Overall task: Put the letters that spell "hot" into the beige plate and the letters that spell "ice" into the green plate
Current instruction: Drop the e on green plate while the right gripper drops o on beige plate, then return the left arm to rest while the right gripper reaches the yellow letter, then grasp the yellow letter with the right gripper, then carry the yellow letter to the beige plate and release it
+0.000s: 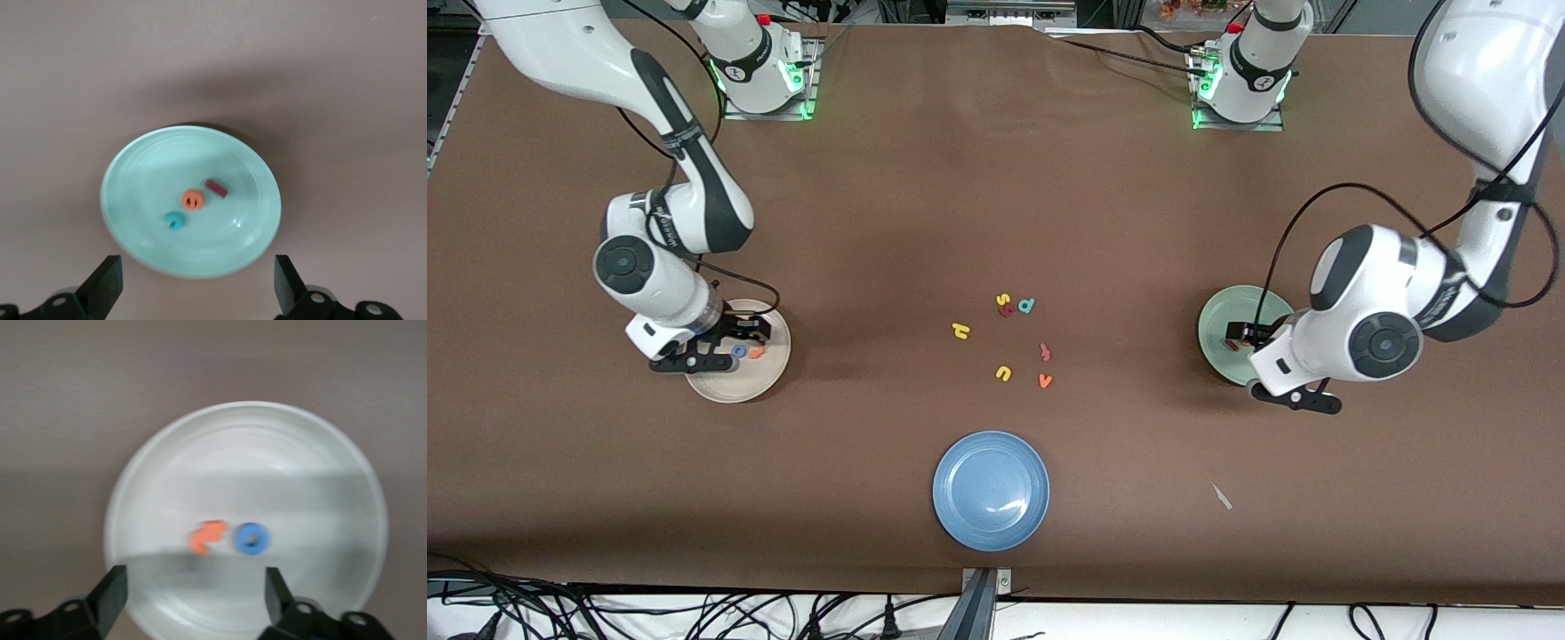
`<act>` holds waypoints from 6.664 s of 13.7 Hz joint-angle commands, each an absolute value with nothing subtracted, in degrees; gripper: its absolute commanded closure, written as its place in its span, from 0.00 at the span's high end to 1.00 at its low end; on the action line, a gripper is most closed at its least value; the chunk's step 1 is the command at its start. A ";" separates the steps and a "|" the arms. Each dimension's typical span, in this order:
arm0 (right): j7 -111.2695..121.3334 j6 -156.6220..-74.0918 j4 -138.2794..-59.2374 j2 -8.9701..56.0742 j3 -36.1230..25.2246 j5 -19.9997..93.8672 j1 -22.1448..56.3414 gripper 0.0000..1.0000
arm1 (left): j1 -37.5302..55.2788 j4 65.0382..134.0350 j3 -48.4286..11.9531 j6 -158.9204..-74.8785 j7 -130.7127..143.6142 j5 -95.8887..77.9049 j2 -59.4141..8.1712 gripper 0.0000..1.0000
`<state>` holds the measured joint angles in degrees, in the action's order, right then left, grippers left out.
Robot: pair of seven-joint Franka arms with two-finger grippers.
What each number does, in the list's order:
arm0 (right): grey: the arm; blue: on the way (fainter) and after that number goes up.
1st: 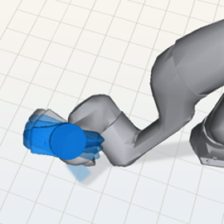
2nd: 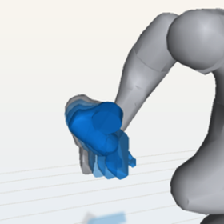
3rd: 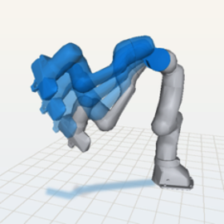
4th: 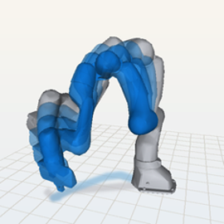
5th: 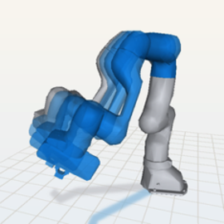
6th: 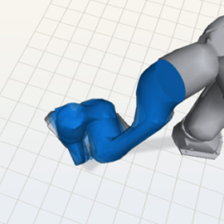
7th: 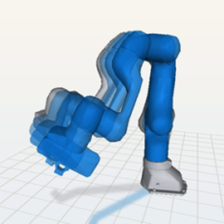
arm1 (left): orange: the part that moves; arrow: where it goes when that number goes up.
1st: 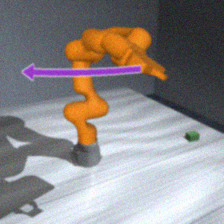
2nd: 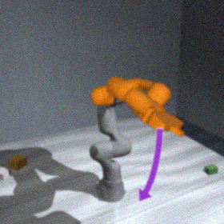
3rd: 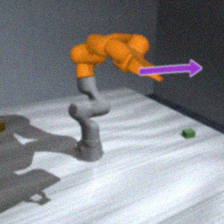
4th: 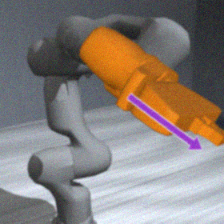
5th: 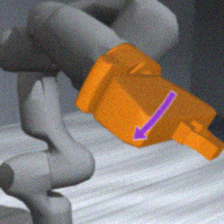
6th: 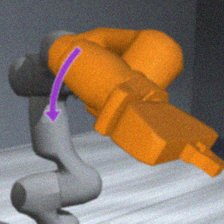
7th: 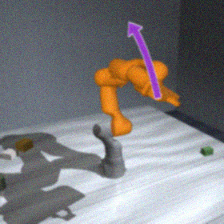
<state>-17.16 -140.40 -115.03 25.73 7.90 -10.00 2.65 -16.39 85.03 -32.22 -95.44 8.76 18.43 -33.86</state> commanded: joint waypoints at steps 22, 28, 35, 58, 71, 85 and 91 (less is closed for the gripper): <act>3.06 -132.01 -94.05 39.98 10.28 -10.11 29.88 1.00 | -20.83 68.82 -32.61 -75.23 3.52 10.72 -21.27 1.00; 5.89 -131.92 -88.42 45.35 10.28 -10.02 31.81 1.00 | -20.74 68.82 -32.87 -75.23 3.69 10.72 -21.27 1.00; 8.70 -132.80 -85.88 47.46 10.11 -10.20 32.52 0.99 | -20.66 68.91 -33.05 -75.15 3.69 10.55 -21.09 1.00; 15.47 -133.95 -83.41 49.83 8.61 -9.67 32.78 0.10 | -10.83 79.34 -19.72 -81.38 2.11 6.00 -11.44 1.00; 0.97 -122.52 -92.02 35.16 3.44 -5.45 26.19 0.00 | 3.69 93.18 -2.46 -89.31 3.52 -1.05 0.88 1.00; -8.08 -129.91 -101.34 33.58 -6.59 1.21 15.65 0.36 | 3.96 92.46 -2.64 -88.42 3.43 -1.05 0.26 1.00; -7.38 -127.09 -101.43 27.52 -6.33 3.25 14.24 1.00 | 3.96 92.46 -2.55 -88.15 3.60 -1.05 0.26 1.00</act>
